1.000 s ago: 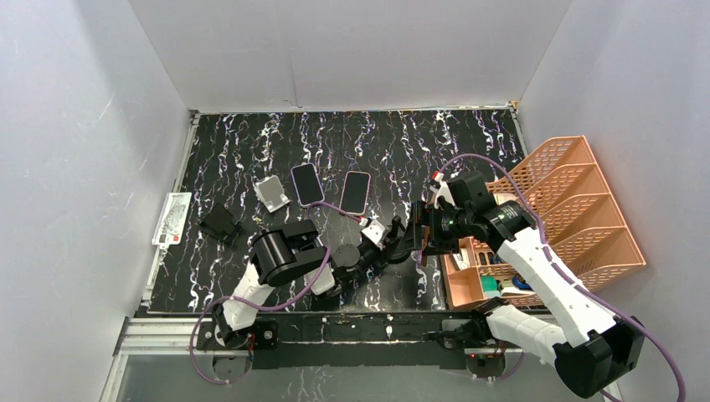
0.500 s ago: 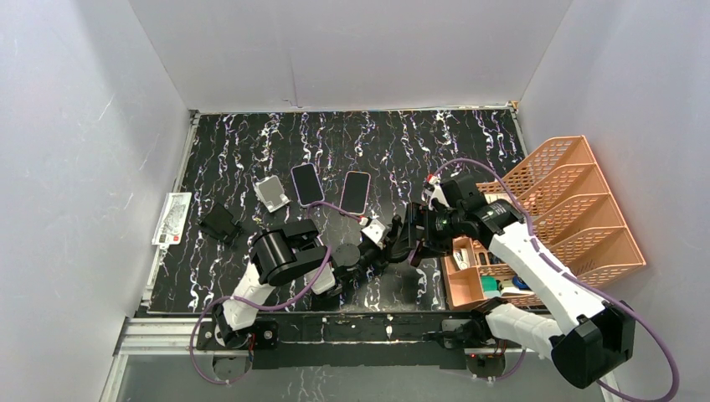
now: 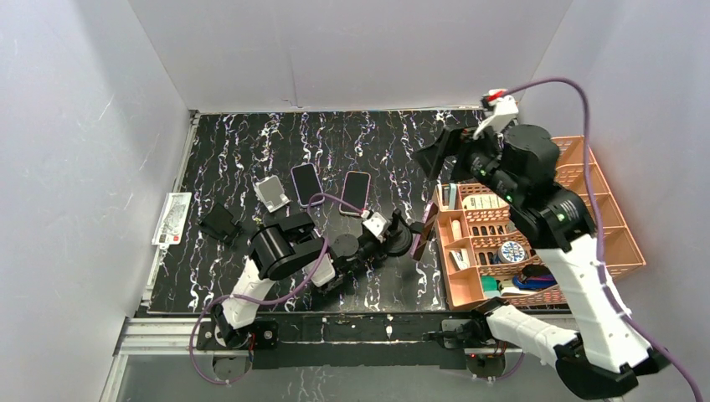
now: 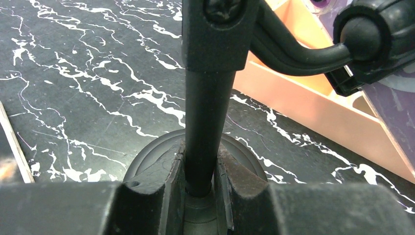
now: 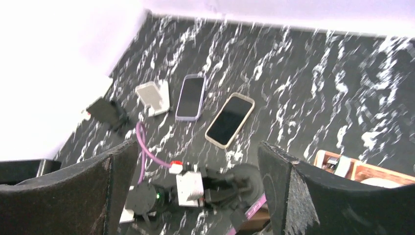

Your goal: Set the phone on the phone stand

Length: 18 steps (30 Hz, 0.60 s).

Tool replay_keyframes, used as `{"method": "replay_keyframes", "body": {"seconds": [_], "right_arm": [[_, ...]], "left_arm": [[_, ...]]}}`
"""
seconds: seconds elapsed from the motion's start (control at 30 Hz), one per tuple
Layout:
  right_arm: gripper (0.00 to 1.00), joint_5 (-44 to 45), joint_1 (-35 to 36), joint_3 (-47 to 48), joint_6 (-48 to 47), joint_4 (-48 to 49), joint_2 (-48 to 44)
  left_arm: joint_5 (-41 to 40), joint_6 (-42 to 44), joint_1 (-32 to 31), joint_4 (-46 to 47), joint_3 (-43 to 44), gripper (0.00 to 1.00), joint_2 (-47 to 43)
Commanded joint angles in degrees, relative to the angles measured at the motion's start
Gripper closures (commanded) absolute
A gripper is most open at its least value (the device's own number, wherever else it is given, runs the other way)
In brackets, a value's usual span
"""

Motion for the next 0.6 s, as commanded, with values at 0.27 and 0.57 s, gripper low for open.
{"method": "replay_keyframes", "body": {"seconds": [0.27,0.57], "right_arm": [[0.01,7.2,0.0,-2.4,-3.7,9.9,-3.7],[0.01,6.5,0.0,-4.2,-4.6,10.1,-3.6]], "left_arm": [[1.6,2.3,7.0,-9.7,12.2,1.0,1.5],[0.2,1.4,10.1,-19.0,30.9,1.0,10.4]]}}
